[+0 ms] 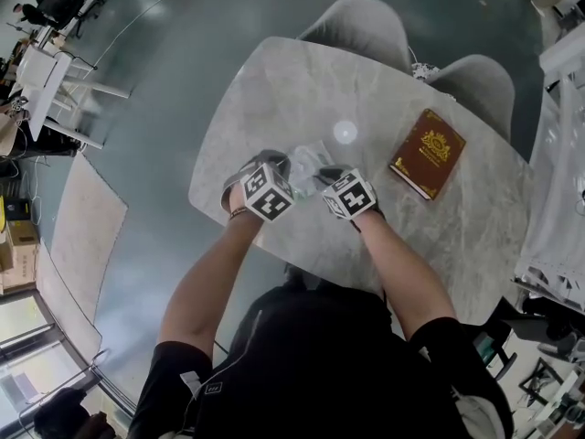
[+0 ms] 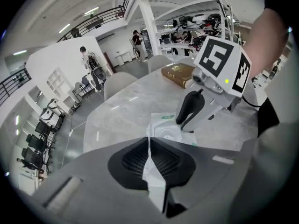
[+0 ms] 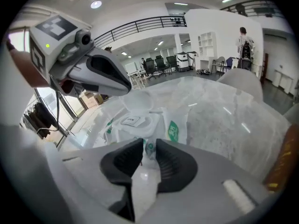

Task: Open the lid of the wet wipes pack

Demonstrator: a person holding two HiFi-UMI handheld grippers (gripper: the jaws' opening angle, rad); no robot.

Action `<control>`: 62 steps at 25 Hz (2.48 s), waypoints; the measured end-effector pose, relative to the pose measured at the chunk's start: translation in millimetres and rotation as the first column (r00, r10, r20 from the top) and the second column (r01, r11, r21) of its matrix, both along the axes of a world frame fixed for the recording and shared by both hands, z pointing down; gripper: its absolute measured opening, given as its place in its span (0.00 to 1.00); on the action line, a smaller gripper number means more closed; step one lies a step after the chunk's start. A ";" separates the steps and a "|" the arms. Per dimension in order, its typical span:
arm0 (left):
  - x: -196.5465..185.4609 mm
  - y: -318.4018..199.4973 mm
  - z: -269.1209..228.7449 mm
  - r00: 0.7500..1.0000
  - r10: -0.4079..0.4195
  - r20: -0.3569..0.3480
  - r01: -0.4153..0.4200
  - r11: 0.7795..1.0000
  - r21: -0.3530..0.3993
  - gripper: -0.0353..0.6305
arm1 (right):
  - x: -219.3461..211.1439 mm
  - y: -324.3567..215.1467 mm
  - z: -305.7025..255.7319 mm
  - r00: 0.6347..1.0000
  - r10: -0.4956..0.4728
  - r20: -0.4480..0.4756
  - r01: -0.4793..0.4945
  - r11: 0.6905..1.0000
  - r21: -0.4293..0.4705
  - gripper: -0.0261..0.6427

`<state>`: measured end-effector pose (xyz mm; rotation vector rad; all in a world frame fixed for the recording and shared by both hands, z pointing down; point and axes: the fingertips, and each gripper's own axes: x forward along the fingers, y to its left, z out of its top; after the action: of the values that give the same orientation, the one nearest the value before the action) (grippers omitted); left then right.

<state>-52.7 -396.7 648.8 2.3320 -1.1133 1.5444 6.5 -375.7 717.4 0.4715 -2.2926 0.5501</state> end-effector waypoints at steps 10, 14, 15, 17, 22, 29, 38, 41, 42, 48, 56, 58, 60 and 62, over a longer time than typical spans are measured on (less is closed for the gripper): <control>-34.1 -18.7 -12.6 0.986 -0.109 -0.126 0.108 0.994 -0.011 0.08 | 59.3 50.0 -66.1 0.955 0.250 0.160 -0.251 0.968 -0.011 0.18; -38.0 -15.0 -44.7 0.951 -0.123 -0.284 0.151 0.985 0.078 0.08 | 93.1 86.0 -84.5 0.910 0.373 0.182 -0.375 0.927 -0.023 0.18; -40.0 -9.0 -54.1 0.939 -0.119 -0.321 0.160 0.982 0.103 0.08 | 99.0 94.5 -91.2 0.897 0.399 0.188 -0.403 0.915 -0.020 0.18; -45.9 8.0 -68.0 0.915 -0.119 -0.386 0.182 0.974 0.132 0.08 | 106.8 110.3 -106.5 0.876 0.439 0.197 -0.447 0.894 -0.004 0.18; -52.6 52.9 -83.2 0.855 -0.099 -0.510 0.195 0.971 0.139 0.08 | 114.5 142.2 -148.7 0.829 0.508 0.232 -0.532 0.845 0.053 0.18; -39.8 96.4 -94.5 0.780 -0.066 -0.622 0.196 0.970 0.143 0.08 | 123.7 175.4 -173.5 0.800 0.540 0.261 -0.579 0.809 0.099 0.17; -29.2 108.2 -49.2 0.893 -0.053 -0.447 0.110 0.988 0.104 0.33 | 124.5 176.1 -181.5 0.827 0.480 0.291 -0.527 0.843 0.106 0.17; -24.8 97.5 -18.7 0.943 -0.039 -0.331 0.067 0.995 0.075 0.34 | 133.4 174.5 -180.8 0.841 0.463 0.280 -0.505 0.858 0.100 0.17; -24.8 93.6 -8.9 0.955 -0.040 -0.295 0.062 0.996 0.064 0.34 | 137.8 173.7 -179.9 0.843 0.463 0.276 -0.503 0.859 0.095 0.17; -32.6 64.9 26.2 0.977 -0.093 -0.194 0.107 0.992 0.064 0.31 | 150.7 170.9 -151.7 0.836 0.484 0.257 -0.506 0.862 0.020 0.17; -39.0 38.8 15.3 0.971 -0.128 -0.203 0.151 0.983 0.101 0.22 | 143.5 168.2 -137.3 0.857 0.454 0.246 -0.462 0.886 -0.025 0.17; -42.9 30.2 12.4 0.971 -0.132 -0.198 0.155 0.982 0.106 0.21 | 144.0 165.1 -136.9 0.860 0.450 0.241 -0.458 0.889 -0.027 0.17; -48.0 23.8 13.5 0.975 -0.131 -0.181 0.151 0.983 0.107 0.20 | 144.0 163.7 -135.9 0.862 0.449 0.235 -0.456 0.890 -0.028 0.17; -53.8 19.0 18.2 0.978 -0.130 -0.162 0.147 0.984 0.104 0.20 | 143.7 162.8 -134.3 0.862 0.452 0.228 -0.458 0.888 -0.030 0.17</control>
<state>-106.5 -377.8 667.0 2.3419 -1.3266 1.2602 150.2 -212.9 583.1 1.0282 -2.4115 0.8440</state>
